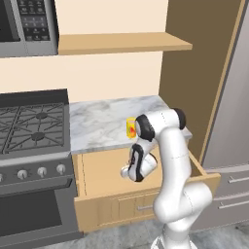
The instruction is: Pick up the straw from the left drawer and put it inside the smoothie cup.
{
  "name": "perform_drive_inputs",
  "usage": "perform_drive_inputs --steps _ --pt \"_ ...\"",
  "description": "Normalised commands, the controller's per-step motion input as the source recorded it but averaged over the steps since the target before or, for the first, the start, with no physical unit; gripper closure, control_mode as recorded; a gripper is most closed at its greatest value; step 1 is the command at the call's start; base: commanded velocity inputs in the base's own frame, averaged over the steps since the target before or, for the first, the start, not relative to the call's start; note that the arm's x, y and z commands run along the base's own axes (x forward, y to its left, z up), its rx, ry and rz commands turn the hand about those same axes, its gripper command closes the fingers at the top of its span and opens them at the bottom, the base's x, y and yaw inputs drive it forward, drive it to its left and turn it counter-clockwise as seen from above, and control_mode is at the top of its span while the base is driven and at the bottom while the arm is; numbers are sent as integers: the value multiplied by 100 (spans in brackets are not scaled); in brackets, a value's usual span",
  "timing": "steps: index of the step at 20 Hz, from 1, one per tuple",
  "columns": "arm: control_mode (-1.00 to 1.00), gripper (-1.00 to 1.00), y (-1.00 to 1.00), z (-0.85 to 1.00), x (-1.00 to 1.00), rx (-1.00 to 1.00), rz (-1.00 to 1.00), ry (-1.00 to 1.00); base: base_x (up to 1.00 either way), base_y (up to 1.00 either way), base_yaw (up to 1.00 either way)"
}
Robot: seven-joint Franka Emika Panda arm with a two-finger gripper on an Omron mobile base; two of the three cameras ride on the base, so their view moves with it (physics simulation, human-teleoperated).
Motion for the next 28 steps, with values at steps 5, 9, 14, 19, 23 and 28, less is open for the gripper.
perform_drive_inputs --steps 5,9,14,19,23,28 --pt "-100 100 -33 42 -16 6 0 -15 0 0 0" --pt "-100 100 -6 96 0 1 0 0 0 0 0" --pt "-100 100 0 100 -1 0 0 0 0 0 0" --pt "-100 100 0 100 0 -1 1 0 0 0 0" --pt "-100 100 8 100 0 -2 5 0 0 0 0" --pt "-100 100 36 100 0 -6 8 0 0 0 0"
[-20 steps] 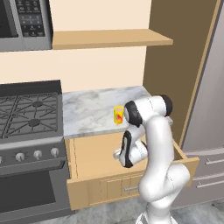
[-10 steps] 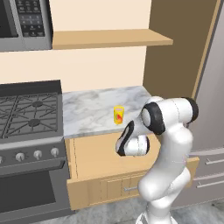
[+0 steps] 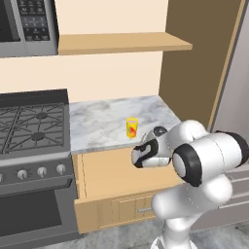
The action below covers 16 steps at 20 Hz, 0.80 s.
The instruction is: Pick up the straw from the left drawer and put it inside the smoothie cup.
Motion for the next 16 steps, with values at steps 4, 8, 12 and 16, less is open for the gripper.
perform_drive_inputs --steps 4,8,12,16 --pt "-100 100 50 100 5 -8 7 0 0 0 0" --pt "-100 100 44 100 14 -5 7 0 0 0 0" --pt "-100 100 25 100 13 0 5 0 0 0 0" --pt "-100 100 2 71 3 0 2 0 0 0 0"
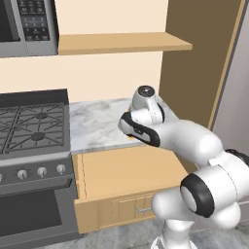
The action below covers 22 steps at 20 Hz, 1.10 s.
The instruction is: Pick up the straw from the left drawer and put it inside the smoothie cup.
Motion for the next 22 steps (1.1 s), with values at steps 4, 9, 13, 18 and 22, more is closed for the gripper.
perform_drive_inputs --steps 4,9,13,18,22 --pt "-100 100 0 15 3 6 0 -7 0 0 0" --pt "-100 100 0 0 11 8 2 -15 0 0 0" --pt "-100 100 0 1 23 11 12 -18 0 0 0" --pt "-100 100 0 4 21 11 22 -16 0 0 0" --pt "-100 100 0 13 2 3 25 -5 0 0 0"
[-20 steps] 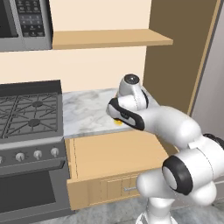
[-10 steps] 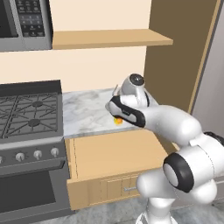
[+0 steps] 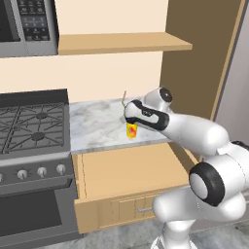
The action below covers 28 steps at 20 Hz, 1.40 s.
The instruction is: Pick up the straw from the left drawer and put it inside the smoothie cup.
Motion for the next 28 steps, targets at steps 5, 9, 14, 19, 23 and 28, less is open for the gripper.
perform_drive_inputs --steps 5,9,14,19,23,28 --pt "-100 100 2 1 7 0 21 -6 0 0 0" --pt "-100 100 14 10 16 0 9 -9 0 0 0" --pt "-100 100 16 5 9 0 -3 -12 0 0 0" --pt "-100 100 5 0 0 11 -12 -12 0 0 0" --pt "-100 100 0 9 0 15 -8 -2 0 0 0" --pt "-100 100 0 14 9 7 0 0 0 0 0"
